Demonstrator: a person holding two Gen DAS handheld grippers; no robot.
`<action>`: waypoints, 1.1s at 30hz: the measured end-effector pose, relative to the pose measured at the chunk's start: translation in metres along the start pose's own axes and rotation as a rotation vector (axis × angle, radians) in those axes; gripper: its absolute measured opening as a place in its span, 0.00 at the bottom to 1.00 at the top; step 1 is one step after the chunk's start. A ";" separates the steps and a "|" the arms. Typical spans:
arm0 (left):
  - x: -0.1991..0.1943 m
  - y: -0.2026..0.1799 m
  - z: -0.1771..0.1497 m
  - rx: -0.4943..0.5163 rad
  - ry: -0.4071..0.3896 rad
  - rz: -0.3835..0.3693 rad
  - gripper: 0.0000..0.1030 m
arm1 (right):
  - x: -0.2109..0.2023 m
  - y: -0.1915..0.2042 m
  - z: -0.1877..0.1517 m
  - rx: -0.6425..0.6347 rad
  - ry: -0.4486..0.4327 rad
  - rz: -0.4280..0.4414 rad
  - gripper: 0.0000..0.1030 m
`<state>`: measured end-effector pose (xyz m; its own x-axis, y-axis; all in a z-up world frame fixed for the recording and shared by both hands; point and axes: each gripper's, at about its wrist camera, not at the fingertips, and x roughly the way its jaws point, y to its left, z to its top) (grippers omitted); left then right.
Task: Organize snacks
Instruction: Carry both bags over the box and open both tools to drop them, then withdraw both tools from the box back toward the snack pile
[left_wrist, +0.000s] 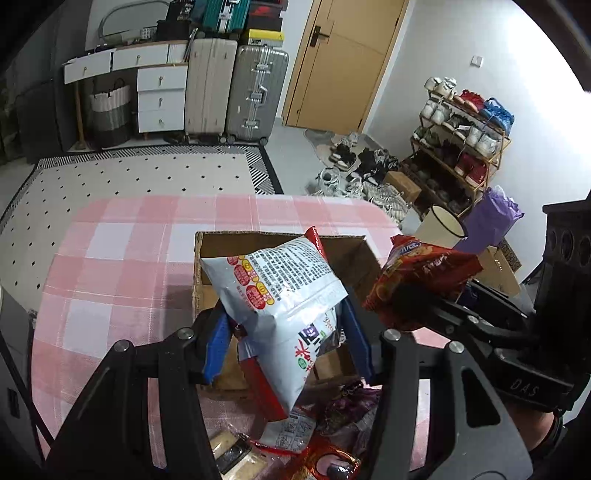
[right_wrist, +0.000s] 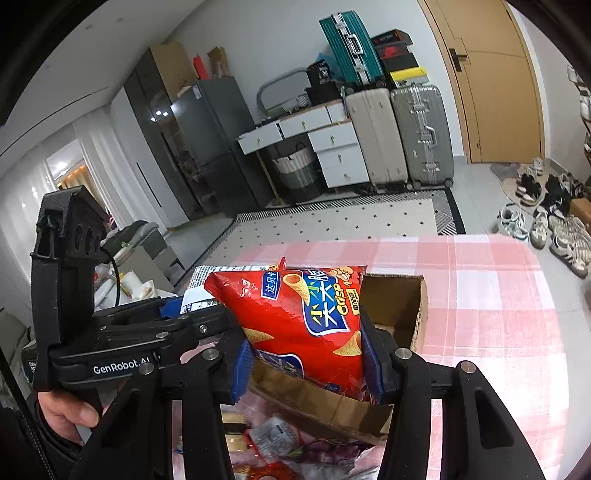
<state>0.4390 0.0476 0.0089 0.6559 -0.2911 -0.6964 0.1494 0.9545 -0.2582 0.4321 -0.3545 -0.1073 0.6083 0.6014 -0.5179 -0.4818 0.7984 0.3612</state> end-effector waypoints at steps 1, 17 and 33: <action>0.005 -0.001 -0.009 -0.002 0.006 0.002 0.51 | 0.004 -0.003 0.000 0.002 0.005 -0.005 0.48; 0.021 0.014 -0.041 -0.036 0.011 0.028 0.79 | 0.007 -0.018 -0.009 0.012 -0.032 -0.059 0.73; -0.081 -0.009 -0.122 -0.041 -0.068 0.045 0.81 | -0.075 0.008 -0.036 -0.004 -0.124 -0.054 0.84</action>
<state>0.2941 0.0547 -0.0144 0.7100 -0.2413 -0.6616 0.0888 0.9626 -0.2558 0.3596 -0.3940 -0.0932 0.7065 0.5567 -0.4371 -0.4482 0.8298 0.3325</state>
